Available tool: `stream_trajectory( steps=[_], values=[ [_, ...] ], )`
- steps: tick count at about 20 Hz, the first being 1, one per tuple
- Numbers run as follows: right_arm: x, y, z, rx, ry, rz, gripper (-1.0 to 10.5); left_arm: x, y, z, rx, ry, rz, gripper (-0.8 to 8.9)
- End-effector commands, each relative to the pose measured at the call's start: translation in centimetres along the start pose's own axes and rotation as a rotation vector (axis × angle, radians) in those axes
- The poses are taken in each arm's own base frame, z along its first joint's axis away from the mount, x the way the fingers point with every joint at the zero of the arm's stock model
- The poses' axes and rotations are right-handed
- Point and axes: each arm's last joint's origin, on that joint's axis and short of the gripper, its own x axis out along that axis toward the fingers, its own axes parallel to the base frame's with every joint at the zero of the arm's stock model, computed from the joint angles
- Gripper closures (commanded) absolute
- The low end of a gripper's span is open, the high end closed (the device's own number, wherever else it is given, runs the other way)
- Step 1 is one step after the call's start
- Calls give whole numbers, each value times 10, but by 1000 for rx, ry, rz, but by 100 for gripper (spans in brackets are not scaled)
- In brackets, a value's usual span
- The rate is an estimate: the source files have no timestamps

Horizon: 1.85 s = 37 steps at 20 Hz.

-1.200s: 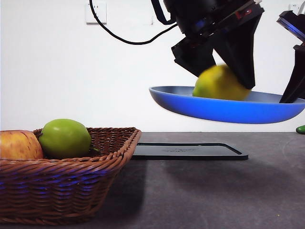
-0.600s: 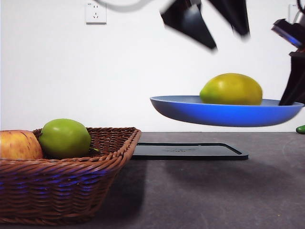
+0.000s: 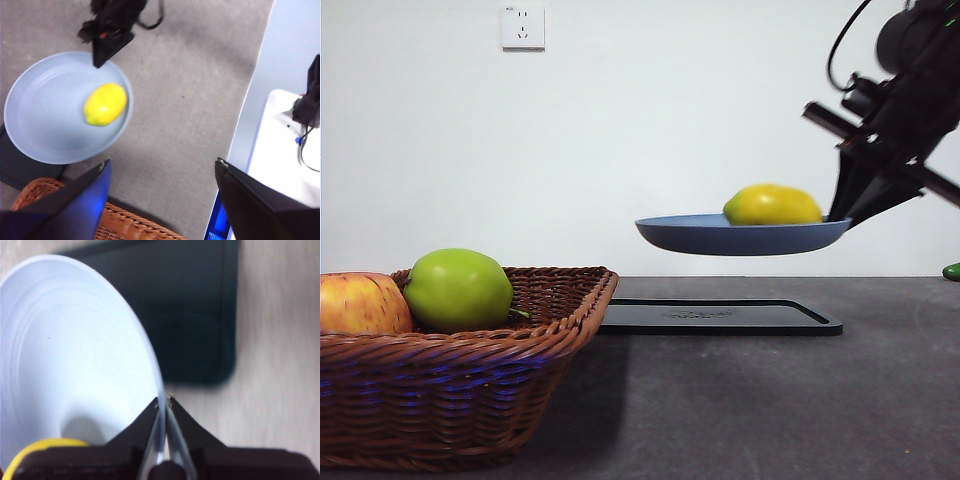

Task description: Take the lemon from the basket,put the lemon in the plate,hand out the plate

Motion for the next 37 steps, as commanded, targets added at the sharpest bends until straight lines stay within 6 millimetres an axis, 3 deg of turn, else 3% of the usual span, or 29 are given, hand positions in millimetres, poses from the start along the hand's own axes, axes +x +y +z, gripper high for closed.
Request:
stream_trajectory(
  steps=[1,5,9,13,18,20,22,25,29,31,34,37],
  values=[
    [17,-2,25,-13,-12,12,944,-7,-3,3,-17,-27,-4,452],
    [55,-16,48,2,14,7,943,-8,-3,3,-22,-27,-3,452],
    [80,-31,54,23,39,-2,943,-8,-3,3,-23,-28,-3,452],
    [82,-33,54,22,33,-25,923,-8,-3,3,-23,-28,-2,452],
    [82,-35,54,24,32,-28,765,-8,-3,3,-39,-27,-2,452],
    [75,-36,56,31,18,-26,750,-8,-3,3,-40,-34,2,452],
    [57,-34,59,35,-2,-28,750,-9,-2,6,-37,-56,5,452],
    [5,-18,60,-22,-56,-23,754,-9,1,10,-29,-101,30,467],
    [-72,22,48,-133,-164,-10,844,-10,8,13,11,-131,106,662],
    [-108,49,36,-193,-236,12,909,-11,14,12,35,-127,126,803],
    [-161,90,9,-330,-360,38,943,-14,32,8,-1,-121,183,807],
    [-192,125,-21,-443,-460,-77,943,-22,58,1,-66,-114,264,807]
  ],
)
